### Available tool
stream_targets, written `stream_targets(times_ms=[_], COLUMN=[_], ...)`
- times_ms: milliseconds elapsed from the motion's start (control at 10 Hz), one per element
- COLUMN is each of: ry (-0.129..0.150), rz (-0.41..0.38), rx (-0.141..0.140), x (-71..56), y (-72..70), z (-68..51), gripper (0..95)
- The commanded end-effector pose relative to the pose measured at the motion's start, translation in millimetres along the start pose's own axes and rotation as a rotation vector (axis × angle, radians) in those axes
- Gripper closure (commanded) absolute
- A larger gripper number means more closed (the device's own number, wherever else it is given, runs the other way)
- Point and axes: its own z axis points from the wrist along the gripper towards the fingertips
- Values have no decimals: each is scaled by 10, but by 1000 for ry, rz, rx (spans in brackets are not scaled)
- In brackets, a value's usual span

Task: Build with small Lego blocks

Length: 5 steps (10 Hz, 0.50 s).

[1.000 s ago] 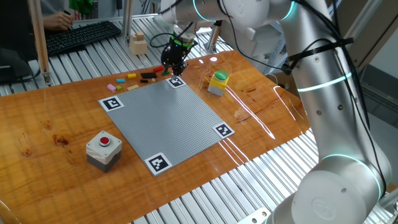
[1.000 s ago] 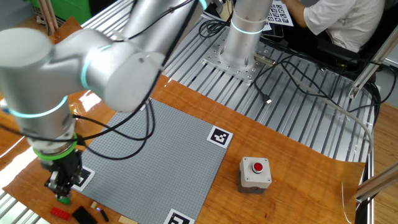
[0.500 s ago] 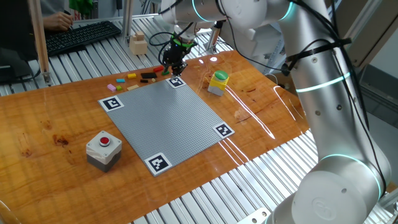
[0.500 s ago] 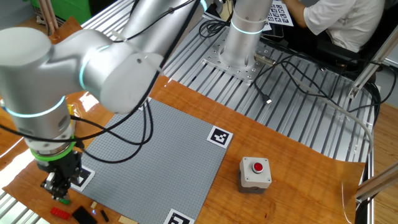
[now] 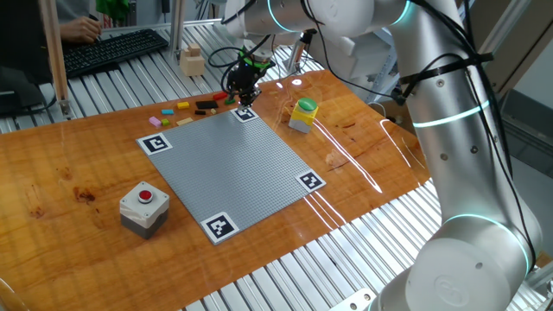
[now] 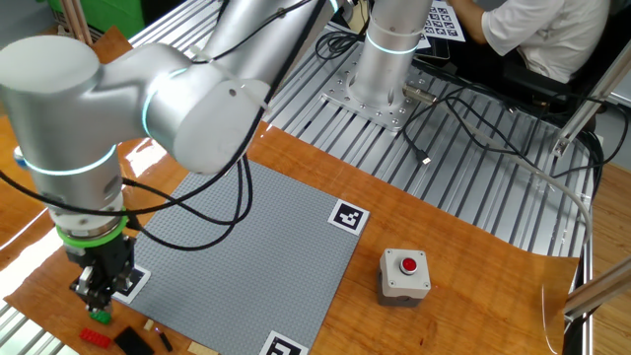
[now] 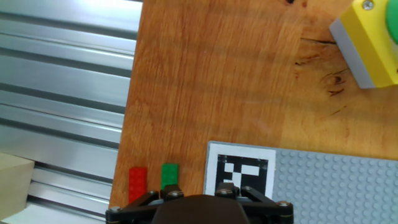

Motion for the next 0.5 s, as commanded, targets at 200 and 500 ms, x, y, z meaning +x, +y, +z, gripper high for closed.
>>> stream_targets(times_ms=[200,500], ry=[1,1], rz=[5,14], rx=[1,3], x=[-13,-13], y=[26,26], z=[18,18], gripper=[570,570])
